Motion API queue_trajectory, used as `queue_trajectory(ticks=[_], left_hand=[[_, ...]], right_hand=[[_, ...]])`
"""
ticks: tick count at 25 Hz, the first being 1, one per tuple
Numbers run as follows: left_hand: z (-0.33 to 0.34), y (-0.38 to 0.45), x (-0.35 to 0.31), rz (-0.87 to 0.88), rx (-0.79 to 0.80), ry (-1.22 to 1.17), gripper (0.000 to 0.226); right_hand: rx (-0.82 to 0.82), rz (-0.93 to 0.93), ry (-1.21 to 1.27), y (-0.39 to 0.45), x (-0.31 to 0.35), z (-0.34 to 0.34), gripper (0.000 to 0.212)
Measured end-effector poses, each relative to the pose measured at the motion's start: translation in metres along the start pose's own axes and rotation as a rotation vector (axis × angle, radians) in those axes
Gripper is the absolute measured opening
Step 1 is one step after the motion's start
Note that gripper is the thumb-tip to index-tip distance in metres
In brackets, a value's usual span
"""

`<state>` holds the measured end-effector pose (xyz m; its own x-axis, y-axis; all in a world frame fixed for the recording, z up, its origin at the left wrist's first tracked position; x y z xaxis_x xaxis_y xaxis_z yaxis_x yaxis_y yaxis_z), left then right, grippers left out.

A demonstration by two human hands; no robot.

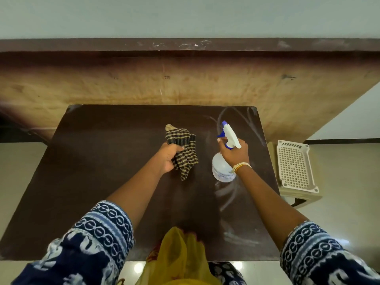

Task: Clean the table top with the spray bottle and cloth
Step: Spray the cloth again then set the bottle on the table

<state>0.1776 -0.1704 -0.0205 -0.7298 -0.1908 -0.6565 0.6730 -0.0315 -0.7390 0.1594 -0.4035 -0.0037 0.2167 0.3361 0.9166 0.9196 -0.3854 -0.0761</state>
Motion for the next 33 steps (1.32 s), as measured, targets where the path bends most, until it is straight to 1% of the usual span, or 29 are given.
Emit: queue_trajectory(ticks=[1, 2, 3, 5, 7, 8, 9, 10, 13, 15, 17, 21, 24, 25, 26, 28, 30, 33], left_hand=[[0.003, 0.001, -0.003, 0.005, 0.015, -0.005, 0.038], [0.006, 0.002, -0.005, 0.011, 0.026, -0.012, 0.04], [0.009, 0.002, -0.007, 0.019, 0.035, -0.026, 0.043], [0.017, 0.002, -0.009, 0.04, 0.044, -0.073, 0.045], [0.026, -0.002, -0.011, 0.061, 0.066, -0.168, 0.041], [0.031, -0.003, -0.01, 0.066, 0.091, -0.225, 0.038], [0.036, -0.005, -0.008, 0.061, 0.12, -0.279, 0.035], [0.039, -0.007, -0.007, 0.054, 0.143, -0.317, 0.034], [0.043, -0.009, -0.007, 0.071, 0.185, -0.369, 0.042], [0.042, -0.01, -0.009, 0.09, 0.186, -0.373, 0.045], [0.041, -0.01, -0.01, 0.099, 0.185, -0.373, 0.046], [0.04, -0.014, -0.012, 0.116, 0.185, -0.379, 0.043], [0.039, -0.015, -0.014, 0.123, 0.192, -0.37, 0.045], [0.038, -0.016, -0.014, 0.123, 0.193, -0.369, 0.045], [0.037, -0.017, -0.014, 0.125, 0.189, -0.371, 0.044], [0.033, -0.017, -0.014, 0.128, 0.185, -0.38, 0.041], [0.029, -0.017, -0.015, 0.123, 0.188, -0.374, 0.045], [0.03, -0.019, -0.015, 0.126, 0.193, -0.368, 0.047]], right_hand=[[0.002, 0.026, 0.048, -0.001, 0.004, 0.0, 0.015], [0.037, 0.056, 0.074, -0.002, 0.009, 0.001, 0.013], [0.102, 0.079, 0.069, -0.004, 0.014, 0.003, 0.012], [0.273, 0.153, 0.093, -0.005, 0.019, 0.007, 0.022], [0.464, 0.28, 0.177, -0.008, 0.023, 0.01, 0.032], [0.552, 0.311, 0.211, -0.009, 0.027, 0.012, 0.033], [0.613, 0.309, 0.222, -0.009, 0.031, 0.013, 0.032], [0.64, 0.296, 0.214, -0.01, 0.034, 0.014, 0.03], [0.592, 0.231, 0.13, -0.008, 0.038, 0.011, 0.028], [0.586, 0.204, 0.121, -0.008, 0.04, 0.009, 0.027], [0.618, 0.192, 0.142, -0.009, 0.042, 0.006, 0.028], [0.674, 0.144, 0.087, -0.012, 0.046, 0.003, 0.029], [0.633, 0.136, 0.037, -0.017, 0.044, 0.003, 0.018], [0.613, 0.141, 0.041, -0.018, 0.043, 0.002, 0.018], [0.611, 0.147, 0.056, -0.019, 0.042, 0.001, 0.021], [0.663, 0.157, 0.079, -0.021, 0.043, 0.0, 0.027], [0.719, 0.16, 0.066, -0.024, 0.045, 0.0, 0.028], [0.719, 0.154, 0.063, -0.024, 0.045, 0.001, 0.029]])
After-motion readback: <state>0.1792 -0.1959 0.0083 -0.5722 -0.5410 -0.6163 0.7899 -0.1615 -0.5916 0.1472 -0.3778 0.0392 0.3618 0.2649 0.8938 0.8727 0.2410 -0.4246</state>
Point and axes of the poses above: each hand's wrist, its own y-axis towards the middle knuckle, its own z-axis out of the palm, x = y × z, the point moved 6 cm from there along y, towards the middle knuckle
